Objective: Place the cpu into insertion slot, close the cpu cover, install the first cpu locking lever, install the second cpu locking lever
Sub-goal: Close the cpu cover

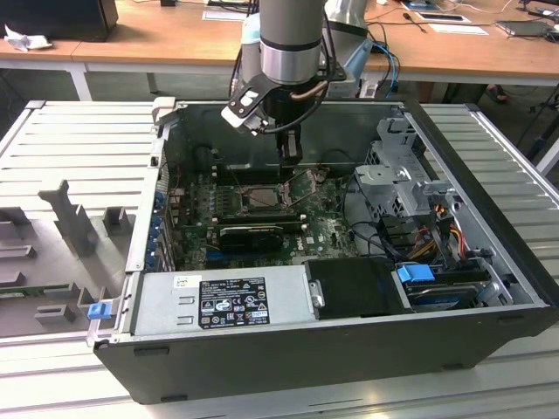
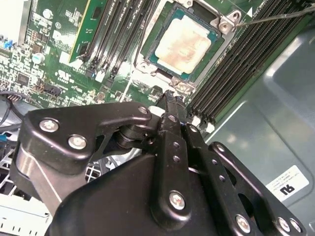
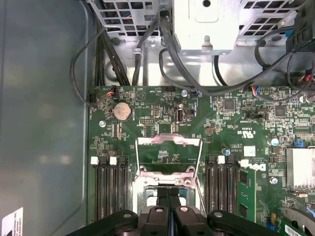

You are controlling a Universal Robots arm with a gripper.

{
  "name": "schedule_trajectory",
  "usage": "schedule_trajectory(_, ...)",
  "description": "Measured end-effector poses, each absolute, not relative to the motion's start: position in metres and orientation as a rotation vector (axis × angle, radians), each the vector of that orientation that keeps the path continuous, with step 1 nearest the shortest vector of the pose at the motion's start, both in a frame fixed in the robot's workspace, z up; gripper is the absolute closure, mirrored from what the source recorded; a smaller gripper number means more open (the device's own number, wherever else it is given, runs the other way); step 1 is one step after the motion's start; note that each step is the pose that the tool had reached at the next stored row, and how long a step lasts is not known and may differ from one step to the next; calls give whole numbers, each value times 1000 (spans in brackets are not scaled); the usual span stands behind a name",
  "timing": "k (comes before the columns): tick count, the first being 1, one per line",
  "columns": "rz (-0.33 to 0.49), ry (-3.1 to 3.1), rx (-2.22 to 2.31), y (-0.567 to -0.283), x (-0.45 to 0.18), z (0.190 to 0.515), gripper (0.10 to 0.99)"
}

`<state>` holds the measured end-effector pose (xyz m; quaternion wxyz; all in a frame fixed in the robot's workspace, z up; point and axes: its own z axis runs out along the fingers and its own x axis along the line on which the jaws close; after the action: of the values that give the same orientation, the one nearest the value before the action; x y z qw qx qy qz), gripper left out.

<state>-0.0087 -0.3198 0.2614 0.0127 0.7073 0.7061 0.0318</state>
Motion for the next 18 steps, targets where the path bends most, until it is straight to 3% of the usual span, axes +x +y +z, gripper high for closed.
schedule_trajectory(18,100,2201,2204,-320,1,274,980)
